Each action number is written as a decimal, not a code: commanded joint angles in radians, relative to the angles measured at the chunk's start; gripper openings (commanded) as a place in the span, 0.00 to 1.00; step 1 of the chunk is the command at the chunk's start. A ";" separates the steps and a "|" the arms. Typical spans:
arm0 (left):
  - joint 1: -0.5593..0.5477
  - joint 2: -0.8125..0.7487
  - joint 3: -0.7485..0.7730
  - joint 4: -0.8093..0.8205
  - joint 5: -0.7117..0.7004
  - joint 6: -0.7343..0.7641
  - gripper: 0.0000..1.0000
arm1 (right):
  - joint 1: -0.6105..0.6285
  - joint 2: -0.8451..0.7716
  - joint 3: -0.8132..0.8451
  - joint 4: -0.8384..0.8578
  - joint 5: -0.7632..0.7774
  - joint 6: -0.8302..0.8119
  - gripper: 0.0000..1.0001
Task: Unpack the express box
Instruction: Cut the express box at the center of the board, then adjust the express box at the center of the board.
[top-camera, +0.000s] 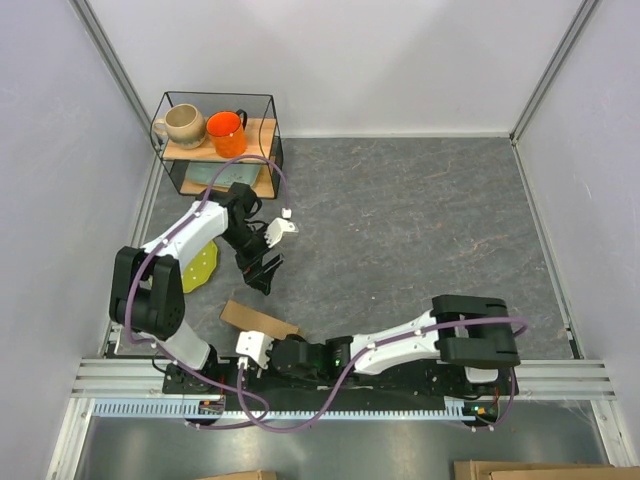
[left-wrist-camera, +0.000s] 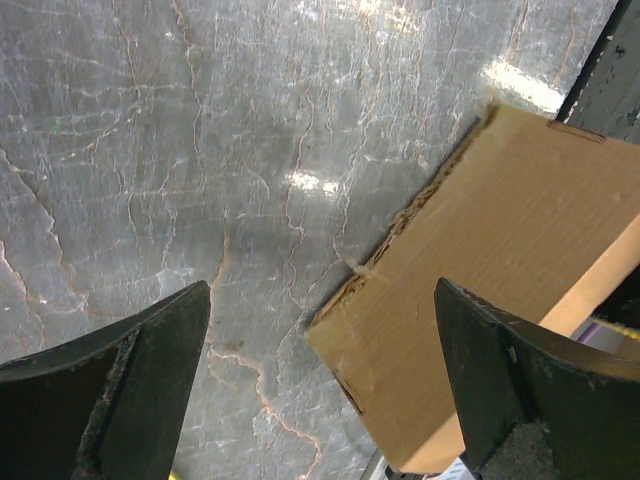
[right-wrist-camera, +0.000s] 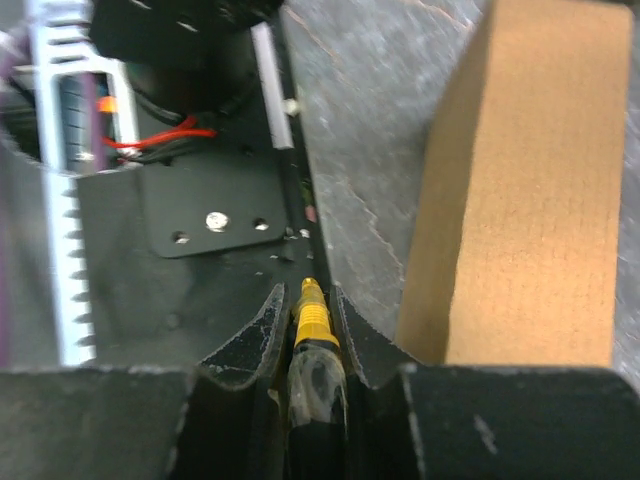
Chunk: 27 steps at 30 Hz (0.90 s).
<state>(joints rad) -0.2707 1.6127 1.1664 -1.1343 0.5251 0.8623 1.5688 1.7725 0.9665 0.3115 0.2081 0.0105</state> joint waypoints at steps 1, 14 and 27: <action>-0.036 0.003 0.044 0.031 0.023 -0.034 0.99 | 0.010 0.076 0.035 0.086 0.308 -0.128 0.00; -0.136 0.142 0.232 0.036 -0.016 -0.103 1.00 | -0.116 0.108 -0.040 0.383 0.614 -0.248 0.00; -0.148 0.240 0.309 0.008 -0.033 -0.080 1.00 | -0.197 -0.140 -0.084 0.218 0.303 -0.155 0.00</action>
<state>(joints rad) -0.4042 1.8229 1.4338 -1.0836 0.4984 0.7887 1.3888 1.7332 0.8814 0.5468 0.5610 -0.1753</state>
